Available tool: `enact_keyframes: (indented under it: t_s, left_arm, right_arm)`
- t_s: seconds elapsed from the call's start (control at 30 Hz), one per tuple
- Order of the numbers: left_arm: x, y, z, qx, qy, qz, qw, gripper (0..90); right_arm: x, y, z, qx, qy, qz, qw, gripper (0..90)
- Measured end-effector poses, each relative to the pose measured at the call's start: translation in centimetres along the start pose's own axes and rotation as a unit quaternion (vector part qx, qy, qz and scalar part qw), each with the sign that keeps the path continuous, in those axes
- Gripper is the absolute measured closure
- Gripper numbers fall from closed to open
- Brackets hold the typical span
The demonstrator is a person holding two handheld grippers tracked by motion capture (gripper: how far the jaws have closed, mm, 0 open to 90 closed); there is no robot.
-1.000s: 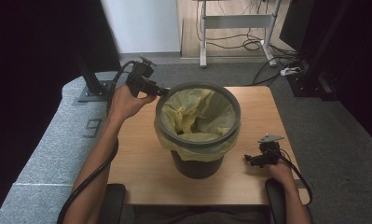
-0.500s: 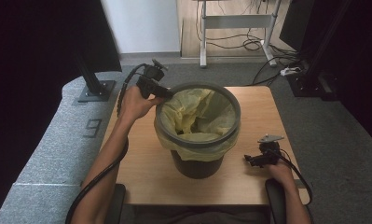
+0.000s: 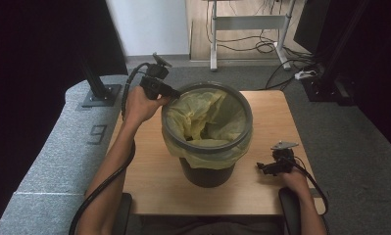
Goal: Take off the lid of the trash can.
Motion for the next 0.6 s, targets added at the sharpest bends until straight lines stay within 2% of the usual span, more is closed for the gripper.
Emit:
enact_keyframes:
  t_s: [0.37,0.6]
  left_arm:
    - [1.8,1.4,-0.8,-0.002,0.02,0.011,0.9997,77.7]
    - [3.3,2.1,-1.8,-0.005,0.04,0.014,0.9991,77.9]
  right_arm:
    - [0.0,0.0,0.0,0.0,0.0,0.0,1.0,0.0]
    - [0.0,0.0,0.0,0.0,0.0,0.0,1.0,0.0]
Point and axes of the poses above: each handheld gripper's, and its own axes: y roughly backward along the jaws, z roughly out of its top, x roughly to its left, the point moved 5 cm from there along -y, roughly forward along the jaws
